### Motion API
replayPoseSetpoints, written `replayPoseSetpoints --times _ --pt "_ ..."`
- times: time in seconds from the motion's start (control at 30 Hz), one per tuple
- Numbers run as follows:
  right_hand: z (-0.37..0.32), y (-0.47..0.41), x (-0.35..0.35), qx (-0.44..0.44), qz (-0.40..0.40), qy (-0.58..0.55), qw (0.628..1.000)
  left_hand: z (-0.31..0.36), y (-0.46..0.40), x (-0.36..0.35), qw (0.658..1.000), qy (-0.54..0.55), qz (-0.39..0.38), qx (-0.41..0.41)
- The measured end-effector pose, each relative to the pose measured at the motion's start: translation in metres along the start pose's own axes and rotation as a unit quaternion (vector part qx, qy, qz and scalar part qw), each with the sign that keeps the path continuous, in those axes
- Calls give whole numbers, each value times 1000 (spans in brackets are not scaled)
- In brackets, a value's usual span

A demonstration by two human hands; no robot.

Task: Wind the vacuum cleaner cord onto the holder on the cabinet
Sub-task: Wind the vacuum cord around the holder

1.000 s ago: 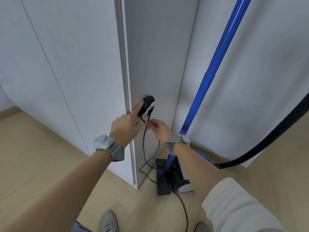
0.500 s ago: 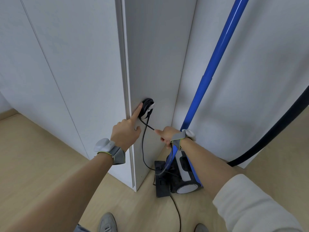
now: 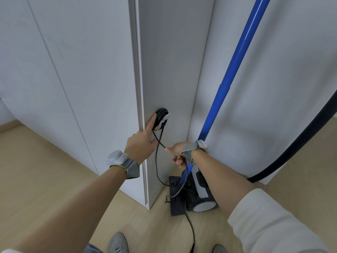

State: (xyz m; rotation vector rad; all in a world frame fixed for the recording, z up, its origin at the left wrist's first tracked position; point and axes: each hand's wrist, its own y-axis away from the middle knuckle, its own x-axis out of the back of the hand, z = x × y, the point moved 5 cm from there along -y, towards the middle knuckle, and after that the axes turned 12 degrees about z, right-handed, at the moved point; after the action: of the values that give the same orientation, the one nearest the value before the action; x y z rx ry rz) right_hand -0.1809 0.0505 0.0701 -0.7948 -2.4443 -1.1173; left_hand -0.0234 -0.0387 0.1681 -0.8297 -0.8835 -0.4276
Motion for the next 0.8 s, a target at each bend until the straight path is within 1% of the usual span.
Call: replayPoseSetpoints --times 0.1,0.2,0.3,0.37,0.43,0.53,0.6,0.7,0.73,0.8 --pt "-1 0 20 6 61 -42 997 -1 2 -1 1000 -1 1 7" --pt "-7 -2 31 0 102 -71 992 -4 6 -1 1000 -12 12 10" --pt "-21 -12 37 4 101 -105 989 -7 8 -2 1000 -9 12 11" --pt "-29 -20 39 -20 77 -150 986 -7 7 -2 1000 2 15 5" --pt "-38 -28 40 -22 74 -181 980 -7 5 -1 1000 19 16 0" --pt "-56 -36 42 -12 71 -268 961 -7 2 -1 999 33 13 -4" --pt "-68 -40 46 -4 86 -308 947 -7 1 0 999 30 14 -3" --pt "-88 -39 57 12 111 -328 938 -7 0 2 999 30 14 3" --pt "-96 -37 62 23 124 -317 940 -7 -1 2 999 31 13 5" --pt "-112 -30 72 59 168 -261 949 -9 -3 3 999 33 13 6"
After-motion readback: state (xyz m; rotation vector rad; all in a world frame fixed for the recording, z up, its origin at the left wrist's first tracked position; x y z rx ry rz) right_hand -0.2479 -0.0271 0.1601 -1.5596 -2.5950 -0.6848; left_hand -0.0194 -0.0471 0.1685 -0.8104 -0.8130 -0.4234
